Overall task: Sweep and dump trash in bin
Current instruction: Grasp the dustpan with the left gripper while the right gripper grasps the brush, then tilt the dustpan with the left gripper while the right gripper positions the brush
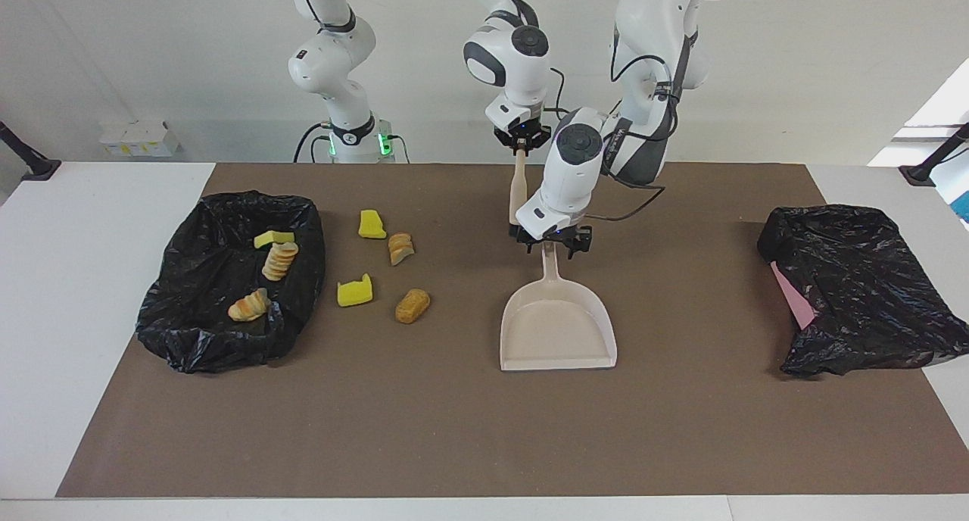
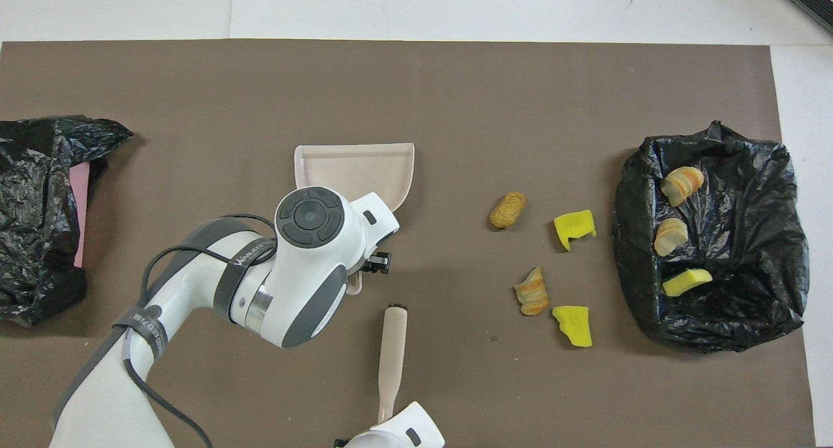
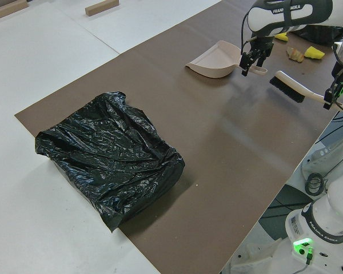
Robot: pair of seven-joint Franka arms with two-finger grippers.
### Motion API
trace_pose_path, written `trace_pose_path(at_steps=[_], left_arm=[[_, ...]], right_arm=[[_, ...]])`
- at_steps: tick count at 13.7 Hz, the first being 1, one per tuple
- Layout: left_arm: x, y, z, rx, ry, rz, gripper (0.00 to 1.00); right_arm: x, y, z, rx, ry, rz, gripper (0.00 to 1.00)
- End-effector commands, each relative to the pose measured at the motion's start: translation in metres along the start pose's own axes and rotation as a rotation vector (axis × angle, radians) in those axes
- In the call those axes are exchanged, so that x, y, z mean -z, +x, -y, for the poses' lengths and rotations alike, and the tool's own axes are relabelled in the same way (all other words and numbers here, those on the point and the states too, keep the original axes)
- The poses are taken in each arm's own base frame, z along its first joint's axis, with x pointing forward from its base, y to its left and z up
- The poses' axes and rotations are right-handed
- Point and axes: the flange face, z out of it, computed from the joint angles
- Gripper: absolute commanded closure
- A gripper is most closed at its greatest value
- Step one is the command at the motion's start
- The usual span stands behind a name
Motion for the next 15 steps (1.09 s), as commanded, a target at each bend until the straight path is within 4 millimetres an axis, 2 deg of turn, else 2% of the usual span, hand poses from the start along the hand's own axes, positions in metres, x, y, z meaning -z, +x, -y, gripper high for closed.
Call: trace_pose_path(at_steps=[1,2,4,6,9,11,15], left_arm=[[0.009,-0.006,0.008,0.001,-0.013,-0.013,1.0],[0.013,0.0,0.01,0.005,-0.017,-0.02,1.0],[0.019,0.006,0.016,-0.032,-0.021,-0.033,1.0],[0.034,0.014,0.036,-0.057,-0.025,-0.047,1.0],[0.06,0.018,0.051,-0.267,-0.012,-0.039,1.0],[0.068,0.015,0.068,-0.391,-0.011,-0.031,1.0],[0.067,0.008,0.074,-0.583,0.02,0.023,1.0]], right_arm=[[0.02,0.013,-0.044,-0.122,-0.05,-0.069,1.0],[0.02,0.017,-0.058,-0.137,-0.097,-0.071,1.0],[0.036,0.054,-0.087,-0.263,-0.107,-0.05,1.0],[0.036,0.072,-0.111,-0.316,-0.177,-0.009,1.0],[0.027,0.092,-0.141,-0.388,-0.241,0.02,1.0],[0.017,0.089,-0.161,-0.417,-0.257,0.031,1.0],[0.009,0.076,-0.183,-0.438,-0.362,0.026,1.0]])
